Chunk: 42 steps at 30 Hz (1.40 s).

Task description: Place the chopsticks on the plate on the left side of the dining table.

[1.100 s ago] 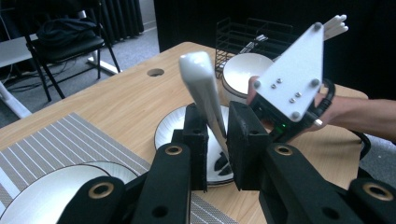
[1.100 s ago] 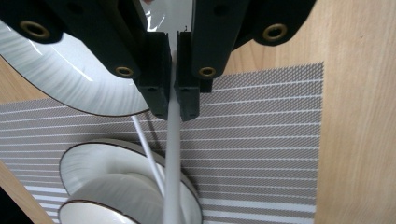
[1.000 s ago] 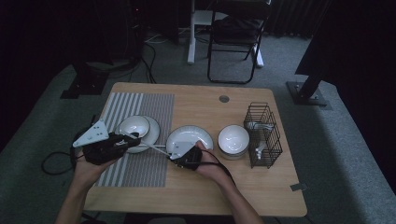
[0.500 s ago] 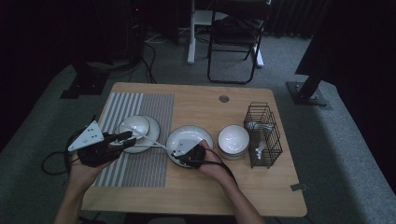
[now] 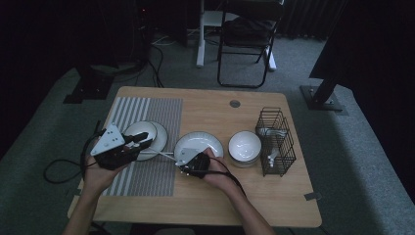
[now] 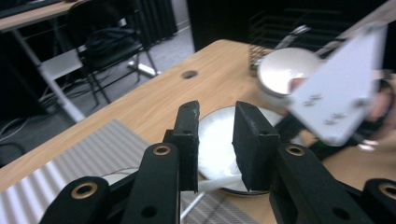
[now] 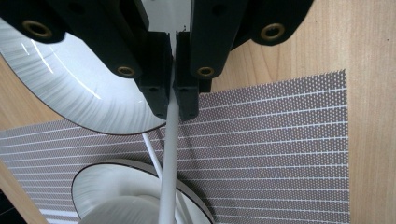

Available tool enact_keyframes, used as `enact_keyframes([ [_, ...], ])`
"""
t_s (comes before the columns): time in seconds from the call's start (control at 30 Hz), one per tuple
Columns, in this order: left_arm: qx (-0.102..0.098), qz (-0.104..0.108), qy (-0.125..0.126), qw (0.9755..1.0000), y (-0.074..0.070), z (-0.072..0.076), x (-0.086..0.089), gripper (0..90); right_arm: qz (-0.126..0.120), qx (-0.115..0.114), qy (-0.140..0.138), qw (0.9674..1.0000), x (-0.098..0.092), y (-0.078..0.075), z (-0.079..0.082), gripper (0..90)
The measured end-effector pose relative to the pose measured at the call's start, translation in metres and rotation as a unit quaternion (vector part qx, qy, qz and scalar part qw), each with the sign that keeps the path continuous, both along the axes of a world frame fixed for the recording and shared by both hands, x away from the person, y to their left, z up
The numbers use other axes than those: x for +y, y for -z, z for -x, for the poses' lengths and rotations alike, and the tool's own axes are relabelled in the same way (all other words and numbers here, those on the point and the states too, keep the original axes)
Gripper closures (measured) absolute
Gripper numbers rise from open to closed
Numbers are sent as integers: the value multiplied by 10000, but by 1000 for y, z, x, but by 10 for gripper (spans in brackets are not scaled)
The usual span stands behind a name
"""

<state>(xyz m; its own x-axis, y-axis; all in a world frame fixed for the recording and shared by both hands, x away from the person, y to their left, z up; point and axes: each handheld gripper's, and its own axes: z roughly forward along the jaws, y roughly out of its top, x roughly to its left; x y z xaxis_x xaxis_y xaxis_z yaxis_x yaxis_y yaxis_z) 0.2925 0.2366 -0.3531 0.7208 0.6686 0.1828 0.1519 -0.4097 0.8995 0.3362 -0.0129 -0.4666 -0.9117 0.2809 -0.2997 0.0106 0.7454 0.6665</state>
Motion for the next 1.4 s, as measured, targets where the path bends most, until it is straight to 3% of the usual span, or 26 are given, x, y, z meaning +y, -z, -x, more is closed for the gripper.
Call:
enact_keyframes([
  [0.3,109,-140,-557,9983,14,-7,15,730,-13,-56,-17,10000,-6,-4,2,871],
  [0.43,230,-325,-932,9949,23,-10,23,726,14,-50,-19,10000,-4,-3,2,871],
  [0.57,198,-227,-918,9953,21,-8,26,713,127,-18,5,9999,0,-2,2,871],
  [0.67,45,-66,-845,9964,10,-3,27,705,279,-2,-6,9996,10,0,1,871],
  [0.8,-22,-39,-762,9971,5,1,27,702,380,-53,-127,9992,23,-1,1,870],
  [1.03,104,-208,-858,9960,16,1,35,687,562,-14,-213,9982,42,2,-4,870],
  [1.4,260,-239,-1082,9935,36,8,54,684,839,-18,-283,9961,58,7,-12,870],
])
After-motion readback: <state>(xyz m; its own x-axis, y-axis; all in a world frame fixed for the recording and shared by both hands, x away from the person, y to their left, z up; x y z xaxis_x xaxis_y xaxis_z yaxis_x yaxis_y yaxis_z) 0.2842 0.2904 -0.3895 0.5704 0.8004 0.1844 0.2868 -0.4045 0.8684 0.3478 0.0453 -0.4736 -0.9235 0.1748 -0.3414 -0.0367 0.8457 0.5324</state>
